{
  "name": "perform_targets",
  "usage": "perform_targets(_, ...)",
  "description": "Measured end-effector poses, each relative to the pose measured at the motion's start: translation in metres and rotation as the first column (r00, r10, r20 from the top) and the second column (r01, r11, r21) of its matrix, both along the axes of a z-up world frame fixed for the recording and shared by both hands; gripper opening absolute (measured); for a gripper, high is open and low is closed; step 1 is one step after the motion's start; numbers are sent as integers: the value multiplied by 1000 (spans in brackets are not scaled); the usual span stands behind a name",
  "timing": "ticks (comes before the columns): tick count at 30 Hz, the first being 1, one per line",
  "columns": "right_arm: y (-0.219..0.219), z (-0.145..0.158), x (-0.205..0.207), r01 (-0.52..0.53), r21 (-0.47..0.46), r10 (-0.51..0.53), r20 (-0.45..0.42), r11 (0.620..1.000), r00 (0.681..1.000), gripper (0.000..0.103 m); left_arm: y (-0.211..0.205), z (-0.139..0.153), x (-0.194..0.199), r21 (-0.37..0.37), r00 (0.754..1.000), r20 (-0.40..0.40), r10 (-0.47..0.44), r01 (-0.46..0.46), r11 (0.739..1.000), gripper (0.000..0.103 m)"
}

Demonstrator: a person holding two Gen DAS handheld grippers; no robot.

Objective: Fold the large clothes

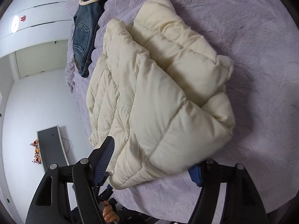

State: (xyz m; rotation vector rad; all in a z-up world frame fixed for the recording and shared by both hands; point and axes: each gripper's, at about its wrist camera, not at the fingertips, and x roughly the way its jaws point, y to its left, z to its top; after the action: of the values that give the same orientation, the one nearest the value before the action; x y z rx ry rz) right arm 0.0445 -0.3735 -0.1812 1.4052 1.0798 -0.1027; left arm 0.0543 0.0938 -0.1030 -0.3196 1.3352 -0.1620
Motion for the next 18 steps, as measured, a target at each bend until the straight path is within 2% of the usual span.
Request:
perform_targets(2, -4, 9, -2, -24, -52, 23, -31, 998, 999, 82, 0, 5, 0, 21, 1000, -2, -19, 19, 1000, 71)
perform_targets(4, 0, 14, -20, -42, -105, 37, -49, 994, 998, 83, 0, 9, 0, 38, 999, 7, -35, 35, 999, 71)
perform_targets(6, -3, 23, -18, -54, -146, 44, -66, 988, 997, 83, -3, 13, -1, 54, 999, 21, -50, 48, 997, 72)
perform_targets(8, 3, 28, -45, -66, -190, 52, -78, 980, 996, 83, -3, 18, -3, 61, 998, 33, -55, 53, 997, 101)
perform_targets(10, 8, 39, -64, -88, -232, 69, -88, 969, 994, 83, -6, 23, -5, 75, 996, 56, -66, 62, 995, 102)
perform_targets(15, 21, 68, -86, -161, -332, 137, -93, 929, 986, 86, -11, 25, -4, 95, 995, 45, -91, 86, 992, 102)
perform_targets(18, 37, 83, -88, -218, -358, 199, -90, 908, 976, 103, -9, 25, -5, 108, 995, 42, -90, 85, 991, 102)
